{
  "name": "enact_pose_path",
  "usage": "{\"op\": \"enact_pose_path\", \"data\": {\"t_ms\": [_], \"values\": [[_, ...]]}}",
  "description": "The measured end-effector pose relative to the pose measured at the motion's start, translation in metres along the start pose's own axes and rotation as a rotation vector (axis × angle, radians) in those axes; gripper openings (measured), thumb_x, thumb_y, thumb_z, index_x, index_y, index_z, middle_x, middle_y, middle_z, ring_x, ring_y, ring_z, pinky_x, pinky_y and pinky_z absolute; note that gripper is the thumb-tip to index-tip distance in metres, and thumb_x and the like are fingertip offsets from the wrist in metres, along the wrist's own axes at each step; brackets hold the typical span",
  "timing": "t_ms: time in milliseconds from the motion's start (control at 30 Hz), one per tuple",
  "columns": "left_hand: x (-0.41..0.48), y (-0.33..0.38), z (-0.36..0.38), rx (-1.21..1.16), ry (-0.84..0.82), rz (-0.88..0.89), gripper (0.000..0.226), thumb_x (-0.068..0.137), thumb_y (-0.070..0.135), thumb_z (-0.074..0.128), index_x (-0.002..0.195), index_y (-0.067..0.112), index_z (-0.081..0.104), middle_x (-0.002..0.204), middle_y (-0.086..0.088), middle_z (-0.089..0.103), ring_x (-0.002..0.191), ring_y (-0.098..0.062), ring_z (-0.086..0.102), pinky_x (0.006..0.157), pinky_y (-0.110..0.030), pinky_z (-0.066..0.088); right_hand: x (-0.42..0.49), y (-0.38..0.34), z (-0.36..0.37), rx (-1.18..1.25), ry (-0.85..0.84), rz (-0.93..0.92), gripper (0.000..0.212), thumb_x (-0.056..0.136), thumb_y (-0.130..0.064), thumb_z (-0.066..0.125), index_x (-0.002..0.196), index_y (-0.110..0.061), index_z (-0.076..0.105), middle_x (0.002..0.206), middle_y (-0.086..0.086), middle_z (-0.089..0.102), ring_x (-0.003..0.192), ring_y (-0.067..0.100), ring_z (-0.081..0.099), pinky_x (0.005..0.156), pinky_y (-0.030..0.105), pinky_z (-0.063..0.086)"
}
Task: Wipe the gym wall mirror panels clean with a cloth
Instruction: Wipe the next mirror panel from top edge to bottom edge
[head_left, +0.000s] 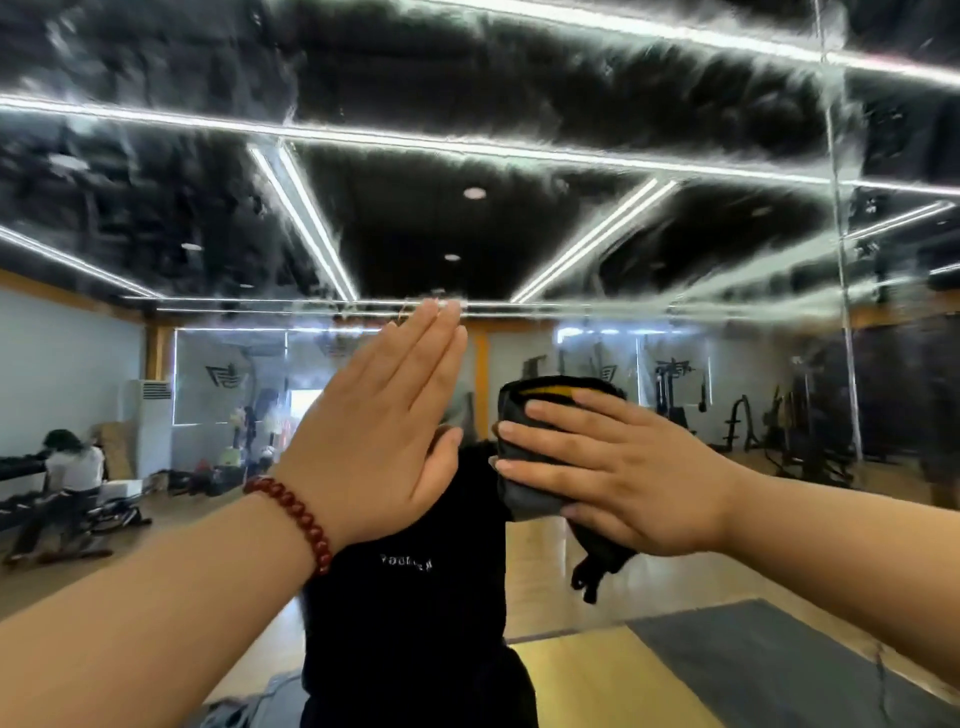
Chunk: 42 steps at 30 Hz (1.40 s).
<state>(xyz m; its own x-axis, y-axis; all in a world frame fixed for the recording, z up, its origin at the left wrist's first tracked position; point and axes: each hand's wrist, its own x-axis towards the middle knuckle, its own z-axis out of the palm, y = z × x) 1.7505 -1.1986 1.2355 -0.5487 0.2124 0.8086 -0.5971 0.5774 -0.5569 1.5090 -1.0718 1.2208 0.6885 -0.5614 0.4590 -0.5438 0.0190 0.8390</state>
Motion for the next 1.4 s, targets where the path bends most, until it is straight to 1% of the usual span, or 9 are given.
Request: {"op": "enact_pose_path", "data": {"t_ms": [233,367,500,567,733,1000,1067,1233,1400], "values": [[0.028,0.026,0.01,0.0,0.006,-0.074,0.072,0.093,0.04,0.033,0.151,-0.003,0.03,0.16,-0.018,0.022,0.149,-0.028,0.018,0.119,-0.043,0.012,0.063,0.119,-0.039,0.04,0.141,0.473,0.064,0.097,-0.045,0.026,0.155,-0.018,0.029,0.162,0.01,0.024,0.15,0.033,0.019,0.119,0.054,0.019],[0.029,0.029,0.015,0.027,0.015,-0.074,0.073,0.093,0.041,0.034,0.15,-0.004,0.03,0.16,-0.019,0.023,0.149,-0.029,0.018,0.122,-0.041,0.008,0.017,0.071,-0.005,-0.012,0.194,0.23,0.055,0.1,-0.041,0.035,0.15,-0.019,0.041,0.159,0.008,0.032,0.148,0.032,0.027,0.118,0.051,0.021],[0.031,0.033,0.014,0.057,0.001,-0.005,0.073,0.093,0.043,0.035,0.151,-0.003,0.03,0.16,-0.019,0.024,0.149,-0.03,0.019,0.122,-0.043,0.013,-0.038,0.04,0.007,0.005,0.056,-0.002,0.05,0.106,-0.039,0.028,0.154,-0.028,0.031,0.162,0.001,0.025,0.151,0.024,0.02,0.121,0.045,0.017],[0.038,0.043,0.012,0.034,0.002,0.008,0.073,0.092,0.042,0.037,0.15,-0.003,0.032,0.159,-0.019,0.026,0.149,-0.03,0.021,0.121,-0.044,0.016,-0.03,0.07,0.001,0.019,0.071,0.048,0.051,0.103,-0.038,0.032,0.153,-0.025,0.032,0.161,0.004,0.029,0.149,0.027,0.025,0.119,0.048,0.02],[0.071,0.073,0.016,0.011,0.032,-0.028,0.073,0.092,0.042,0.035,0.151,-0.002,0.032,0.16,-0.017,0.024,0.149,-0.027,0.019,0.12,-0.041,0.012,0.009,0.159,-0.032,0.032,0.209,0.515,0.063,0.095,-0.04,0.03,0.151,-0.011,0.037,0.157,0.017,0.032,0.146,0.04,0.027,0.117,0.056,0.024],[0.08,0.085,0.031,0.069,0.002,-0.036,0.073,0.093,0.042,0.035,0.151,-0.003,0.031,0.16,-0.018,0.024,0.149,-0.028,0.018,0.122,-0.043,0.011,-0.099,0.08,0.012,0.017,0.034,0.008,0.051,0.105,-0.04,0.032,0.155,-0.031,0.03,0.163,-0.002,0.024,0.151,0.023,0.018,0.12,0.048,0.019],[0.08,0.086,0.031,0.079,-0.002,-0.021,0.073,0.093,0.042,0.035,0.15,-0.003,0.031,0.16,-0.018,0.025,0.149,-0.03,0.02,0.122,-0.044,0.013,-0.086,0.11,0.006,0.043,0.052,0.069,0.053,0.102,-0.04,0.036,0.153,-0.03,0.03,0.162,0.0,0.025,0.15,0.025,0.021,0.119,0.05,0.02],[0.096,0.112,0.031,0.034,0.045,0.003,0.072,0.093,0.041,0.037,0.15,-0.003,0.033,0.159,-0.019,0.026,0.148,-0.03,0.022,0.119,-0.047,0.019,-0.05,0.184,-0.023,0.045,0.208,0.563,0.06,0.097,-0.042,0.029,0.154,-0.021,0.031,0.161,0.009,0.026,0.149,0.032,0.022,0.12,0.051,0.019],[0.103,0.134,0.038,0.016,0.052,0.012,0.071,0.092,0.039,0.039,0.149,-0.002,0.035,0.159,-0.017,0.027,0.149,-0.029,0.022,0.12,-0.044,0.017,-0.118,0.102,0.02,0.019,0.189,0.278,0.055,0.1,-0.04,0.039,0.153,-0.026,0.035,0.161,0.004,0.028,0.149,0.028,0.023,0.117,0.053,0.024]]}}
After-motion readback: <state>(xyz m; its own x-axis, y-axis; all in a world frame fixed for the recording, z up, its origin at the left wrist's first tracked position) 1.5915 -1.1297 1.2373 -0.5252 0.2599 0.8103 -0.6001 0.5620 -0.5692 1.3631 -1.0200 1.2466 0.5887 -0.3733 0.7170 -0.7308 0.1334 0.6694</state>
